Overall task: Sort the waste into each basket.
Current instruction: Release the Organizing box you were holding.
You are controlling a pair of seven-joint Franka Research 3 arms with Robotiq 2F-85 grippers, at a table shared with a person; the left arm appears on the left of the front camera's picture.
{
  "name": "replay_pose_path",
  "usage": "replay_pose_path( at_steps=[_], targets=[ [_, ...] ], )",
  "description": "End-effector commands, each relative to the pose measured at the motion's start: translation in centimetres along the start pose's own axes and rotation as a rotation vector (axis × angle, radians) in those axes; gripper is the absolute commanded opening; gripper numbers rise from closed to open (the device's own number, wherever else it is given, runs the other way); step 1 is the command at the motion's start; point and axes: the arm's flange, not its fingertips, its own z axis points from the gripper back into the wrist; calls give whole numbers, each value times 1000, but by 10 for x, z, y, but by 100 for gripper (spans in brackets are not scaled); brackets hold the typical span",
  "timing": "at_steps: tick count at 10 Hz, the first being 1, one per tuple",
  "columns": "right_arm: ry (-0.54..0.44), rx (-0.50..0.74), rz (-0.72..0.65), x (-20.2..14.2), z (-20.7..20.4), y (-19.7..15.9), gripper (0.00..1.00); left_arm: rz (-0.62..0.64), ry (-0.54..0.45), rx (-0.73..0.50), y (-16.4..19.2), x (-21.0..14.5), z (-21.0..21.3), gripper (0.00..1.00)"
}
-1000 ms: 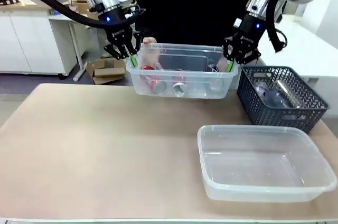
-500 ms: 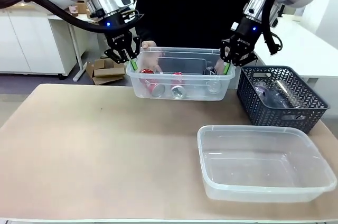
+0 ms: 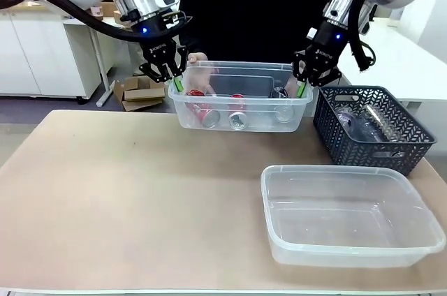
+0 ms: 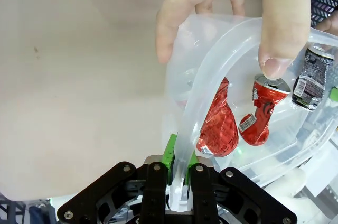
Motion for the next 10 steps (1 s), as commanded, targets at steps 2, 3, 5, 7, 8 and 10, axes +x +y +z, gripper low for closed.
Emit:
replay_pose_path(
  at_steps=[2, 3, 5, 7, 8, 10],
  targets=[
    [0, 0, 0, 0, 0, 0, 18, 0, 0, 0, 0, 0, 0, 7],
    [-47, 0, 14, -15, 5, -5, 61, -45, -4, 24, -10, -2, 0, 65],
    [-79, -28, 14, -26, 7, -6, 100, -52, -28, 45, -20, -8, 2, 100],
    [-86, -25, 19, -27, 7, -6, 100, -49, -46, 52, -21, -13, 4, 100],
    [-87, -24, 22, -25, 7, -6, 94, -45, -54, 42, -19, -14, 5, 100],
    [-126, -21, 38, -25, 11, -6, 100, -45, -76, 39, -16, -17, 11, 100]
  ],
)
